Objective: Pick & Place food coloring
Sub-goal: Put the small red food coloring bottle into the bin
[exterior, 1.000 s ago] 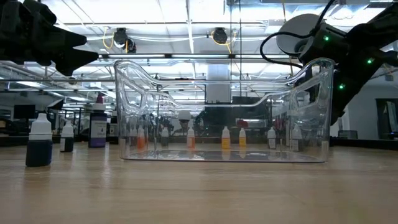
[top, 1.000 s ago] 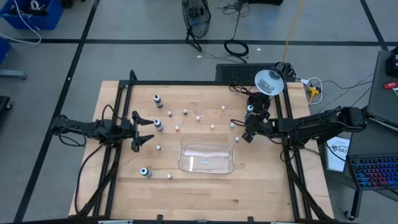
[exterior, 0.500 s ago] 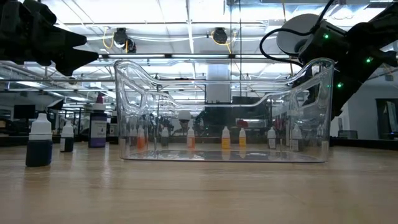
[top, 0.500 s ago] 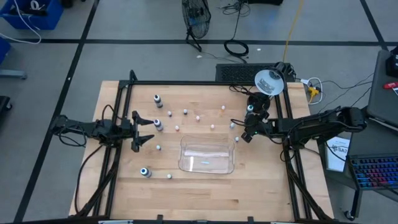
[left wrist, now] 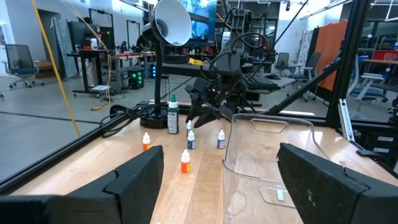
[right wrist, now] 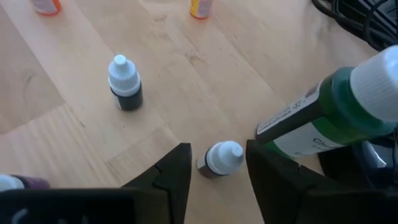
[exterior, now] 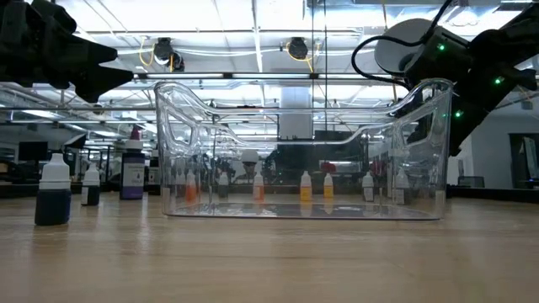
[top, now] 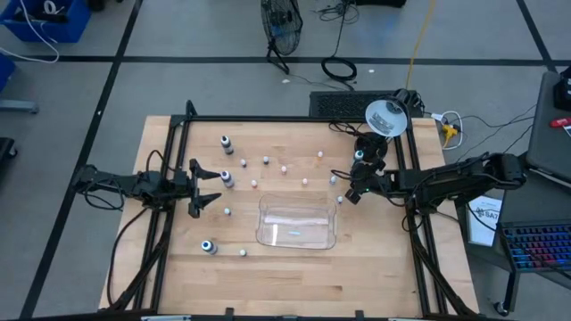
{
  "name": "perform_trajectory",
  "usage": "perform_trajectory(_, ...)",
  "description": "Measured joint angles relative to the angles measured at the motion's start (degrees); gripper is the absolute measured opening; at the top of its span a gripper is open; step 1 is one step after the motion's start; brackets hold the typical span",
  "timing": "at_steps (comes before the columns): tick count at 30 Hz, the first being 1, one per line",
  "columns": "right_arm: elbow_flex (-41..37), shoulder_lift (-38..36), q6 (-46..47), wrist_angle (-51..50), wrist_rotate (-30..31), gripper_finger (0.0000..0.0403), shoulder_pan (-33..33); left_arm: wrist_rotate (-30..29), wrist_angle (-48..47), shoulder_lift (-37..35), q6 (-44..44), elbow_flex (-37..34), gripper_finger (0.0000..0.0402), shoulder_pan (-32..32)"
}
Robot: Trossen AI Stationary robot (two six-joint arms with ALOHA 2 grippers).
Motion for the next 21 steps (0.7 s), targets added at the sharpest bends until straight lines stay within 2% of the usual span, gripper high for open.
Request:
perform_trajectory(10,-1.46,0.0,1.12,0.43,0.07,0.0129,-0.31,0.01,0.01,0.0,0.0,0.0,0.031,0.0)
perform_trajectory(21,-4.57,0.0,0.47,7.62,0.09,0.0128,-1.11,-0.01,0.0,0.01,0.0,0.0,0.031,0.0)
